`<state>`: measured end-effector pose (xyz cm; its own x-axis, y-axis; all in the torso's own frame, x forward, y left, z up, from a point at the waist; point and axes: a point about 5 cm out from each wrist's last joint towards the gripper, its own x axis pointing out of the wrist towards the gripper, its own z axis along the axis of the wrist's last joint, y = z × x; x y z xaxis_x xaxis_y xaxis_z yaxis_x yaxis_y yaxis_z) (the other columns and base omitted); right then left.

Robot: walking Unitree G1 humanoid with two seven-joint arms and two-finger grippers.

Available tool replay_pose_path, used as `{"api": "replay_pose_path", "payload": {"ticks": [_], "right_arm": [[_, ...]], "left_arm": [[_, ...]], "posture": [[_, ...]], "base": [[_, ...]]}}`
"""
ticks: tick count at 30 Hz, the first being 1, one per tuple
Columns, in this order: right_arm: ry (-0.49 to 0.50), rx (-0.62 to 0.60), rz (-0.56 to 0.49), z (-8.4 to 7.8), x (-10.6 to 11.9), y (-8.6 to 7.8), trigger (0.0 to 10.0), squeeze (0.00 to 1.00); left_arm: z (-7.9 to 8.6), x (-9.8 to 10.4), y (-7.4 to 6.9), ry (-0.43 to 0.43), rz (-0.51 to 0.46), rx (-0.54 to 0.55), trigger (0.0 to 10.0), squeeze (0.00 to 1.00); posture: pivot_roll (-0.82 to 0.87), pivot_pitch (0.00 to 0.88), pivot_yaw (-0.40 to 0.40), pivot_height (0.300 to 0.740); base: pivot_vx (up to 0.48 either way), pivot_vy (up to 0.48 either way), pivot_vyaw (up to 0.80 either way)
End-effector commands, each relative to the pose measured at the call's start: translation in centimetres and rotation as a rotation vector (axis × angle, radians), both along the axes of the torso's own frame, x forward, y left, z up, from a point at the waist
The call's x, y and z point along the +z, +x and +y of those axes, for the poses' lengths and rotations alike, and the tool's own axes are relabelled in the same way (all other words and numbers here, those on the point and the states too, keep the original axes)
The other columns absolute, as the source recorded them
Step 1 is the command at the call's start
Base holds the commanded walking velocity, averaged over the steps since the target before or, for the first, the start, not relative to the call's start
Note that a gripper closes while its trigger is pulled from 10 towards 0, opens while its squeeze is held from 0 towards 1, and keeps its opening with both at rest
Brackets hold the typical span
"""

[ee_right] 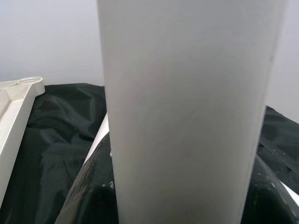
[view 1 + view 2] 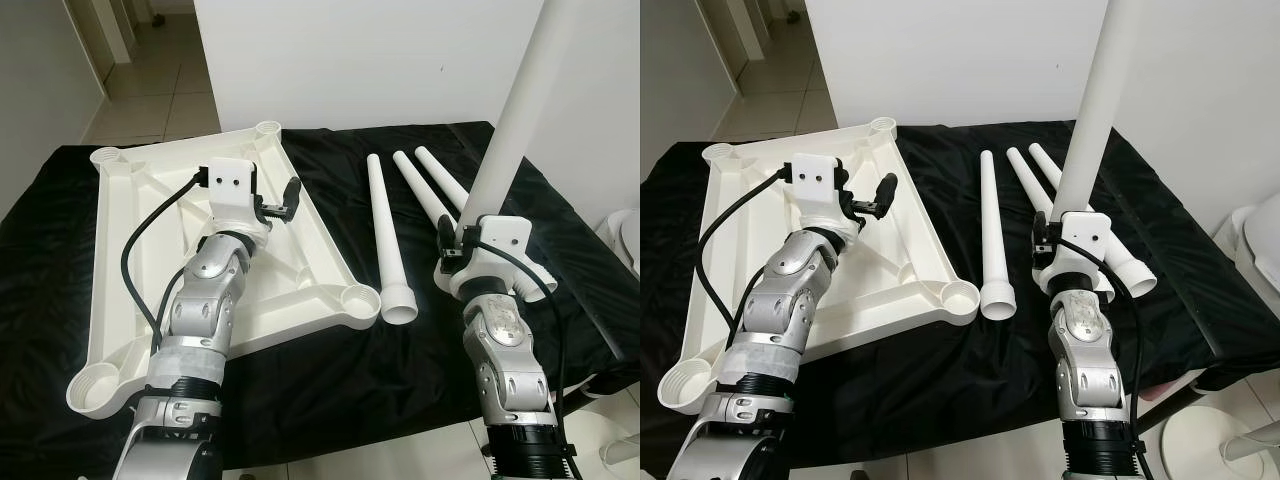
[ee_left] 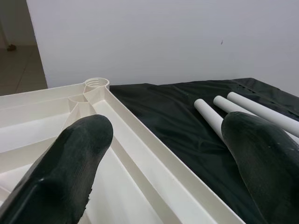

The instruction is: Building children table

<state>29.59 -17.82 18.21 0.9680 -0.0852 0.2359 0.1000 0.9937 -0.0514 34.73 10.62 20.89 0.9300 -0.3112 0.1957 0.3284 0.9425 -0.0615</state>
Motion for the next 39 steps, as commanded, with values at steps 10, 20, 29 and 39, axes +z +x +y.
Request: {"api": "replay_pose_path", "payload": {"ticks": [10,20,29,39], "right_arm": [[-0.004,0.007,-0.014,0.4,0.1,0.1,10.0,0.00],[-0.004,0.007,-0.013,0.4,0.1,0.2,10.0,0.00],[-0.007,0.008,-0.011,0.4,0.0,0.3,10.0,0.00],[-0.014,0.010,-0.009,0.4,-0.1,0.3,10.0,0.00]], "left_arm": [[0.2,-0.5,0.1,0.020,0.006,-0.020,10.0,0.00],[0.1,-0.4,0.2,0.018,0.006,-0.026,10.0,0.00],[0.1,-0.1,0.1,0.026,-0.016,-0.022,10.0,0.00],[-1.0,-0.1,-0.6,0.103,-0.078,-0.063,10.0,0.00]], "posture": [[-0.07,0.000,0.030,0.740],[-0.07,0.000,0.032,0.740],[-0.07,0.000,0.030,0.740],[-0.07,0.000,0.031,0.740]], "base": [[0.000,0.299,0.00],[0.000,0.332,0.00],[0.000,0.208,0.00],[0.000,0.000,0.00]]}}
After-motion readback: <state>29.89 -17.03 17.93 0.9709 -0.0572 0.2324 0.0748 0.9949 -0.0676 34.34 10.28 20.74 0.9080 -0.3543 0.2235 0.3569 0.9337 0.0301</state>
